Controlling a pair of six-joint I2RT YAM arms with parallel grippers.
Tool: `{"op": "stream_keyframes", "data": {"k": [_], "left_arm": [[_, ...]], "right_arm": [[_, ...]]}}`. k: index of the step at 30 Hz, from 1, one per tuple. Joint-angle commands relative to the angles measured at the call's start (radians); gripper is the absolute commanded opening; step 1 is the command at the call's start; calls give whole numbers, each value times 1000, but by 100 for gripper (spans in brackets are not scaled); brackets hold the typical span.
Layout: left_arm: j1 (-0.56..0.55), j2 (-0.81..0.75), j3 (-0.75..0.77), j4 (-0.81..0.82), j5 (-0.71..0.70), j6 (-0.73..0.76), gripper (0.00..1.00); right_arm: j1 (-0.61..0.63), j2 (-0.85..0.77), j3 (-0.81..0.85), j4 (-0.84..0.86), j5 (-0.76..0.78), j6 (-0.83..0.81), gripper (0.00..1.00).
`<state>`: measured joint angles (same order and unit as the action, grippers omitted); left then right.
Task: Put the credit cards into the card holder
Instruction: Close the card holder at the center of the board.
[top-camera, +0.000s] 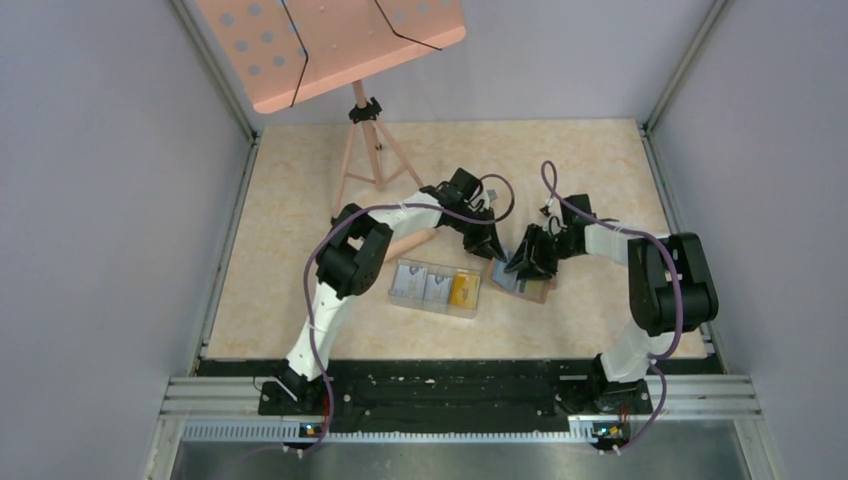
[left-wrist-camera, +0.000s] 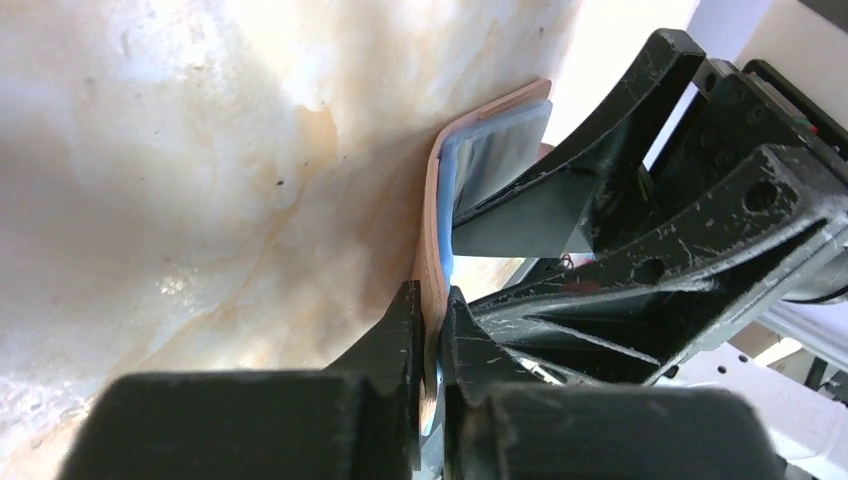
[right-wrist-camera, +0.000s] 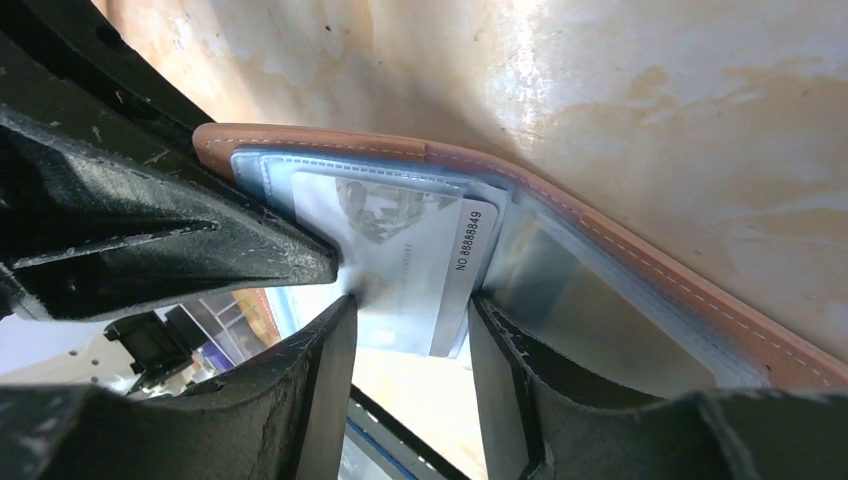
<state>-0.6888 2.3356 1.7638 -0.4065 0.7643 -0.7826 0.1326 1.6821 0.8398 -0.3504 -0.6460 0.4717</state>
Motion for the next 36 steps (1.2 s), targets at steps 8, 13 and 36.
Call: {"op": "stream_keyframes", "data": {"k": [8, 13, 36], "left_arm": [[6, -74, 220, -435, -217, 197, 0], [6, -71, 280, -563, -344, 259, 0], [-86, 2, 296, -272, -55, 74, 43]], "right_arm": [[2, -66, 73, -87, 116, -121, 56], [4, -56, 69, -136, 200, -156, 57], [-13, -127, -16, -131, 166, -108, 54]]}}
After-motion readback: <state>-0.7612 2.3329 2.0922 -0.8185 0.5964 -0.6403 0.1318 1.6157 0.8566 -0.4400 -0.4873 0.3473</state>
